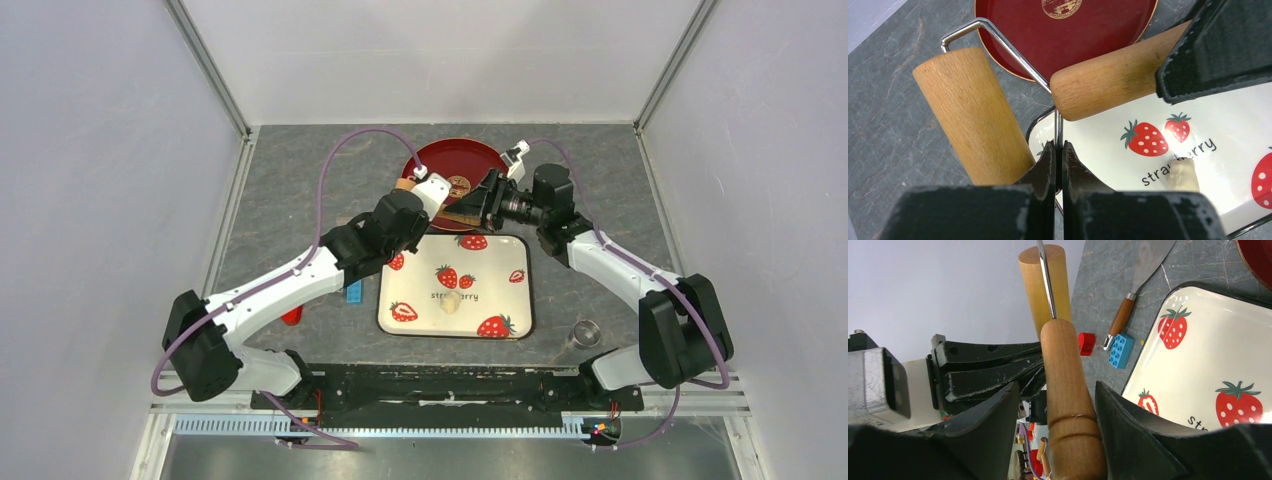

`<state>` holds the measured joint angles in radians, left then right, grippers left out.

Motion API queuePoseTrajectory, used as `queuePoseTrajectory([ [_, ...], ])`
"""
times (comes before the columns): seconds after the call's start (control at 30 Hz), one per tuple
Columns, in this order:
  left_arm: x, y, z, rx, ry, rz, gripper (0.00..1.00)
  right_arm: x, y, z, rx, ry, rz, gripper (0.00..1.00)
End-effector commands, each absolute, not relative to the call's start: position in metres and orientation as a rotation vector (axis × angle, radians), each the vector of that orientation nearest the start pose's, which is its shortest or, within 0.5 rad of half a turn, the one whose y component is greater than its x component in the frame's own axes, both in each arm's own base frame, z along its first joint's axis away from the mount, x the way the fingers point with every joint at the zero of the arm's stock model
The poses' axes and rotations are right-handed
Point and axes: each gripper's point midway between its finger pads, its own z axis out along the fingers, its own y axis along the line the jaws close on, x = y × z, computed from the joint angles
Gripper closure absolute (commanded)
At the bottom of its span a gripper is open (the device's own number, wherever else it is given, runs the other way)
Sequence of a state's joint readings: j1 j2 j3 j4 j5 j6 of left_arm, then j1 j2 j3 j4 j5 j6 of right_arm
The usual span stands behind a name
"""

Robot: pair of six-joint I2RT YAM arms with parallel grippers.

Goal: Roll out the dumpling wrappers from the dough

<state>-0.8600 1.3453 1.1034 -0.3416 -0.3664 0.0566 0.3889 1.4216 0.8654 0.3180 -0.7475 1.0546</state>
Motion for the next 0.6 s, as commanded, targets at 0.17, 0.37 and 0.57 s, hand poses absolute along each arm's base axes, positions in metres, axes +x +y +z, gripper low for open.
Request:
queuePoseTrajectory([
  [0.17,0.304,-0.255,0.24,0.625,1.89,-0.153,0.98,0.311,0.292,0.238,0.023,2.06,1.615,0.51],
  [0.37,0.3,-0.254,0.239,0.628,1.894,-0.16,0.98,0.315,0.293,0.249,0.015,2.012,1.627,0.49],
  [0.57,0.299,-0.253,0.237,0.63,1.897,-0.154,0.98,0.315,0.294,0.25,0.013,1.995,1.649,0.48],
])
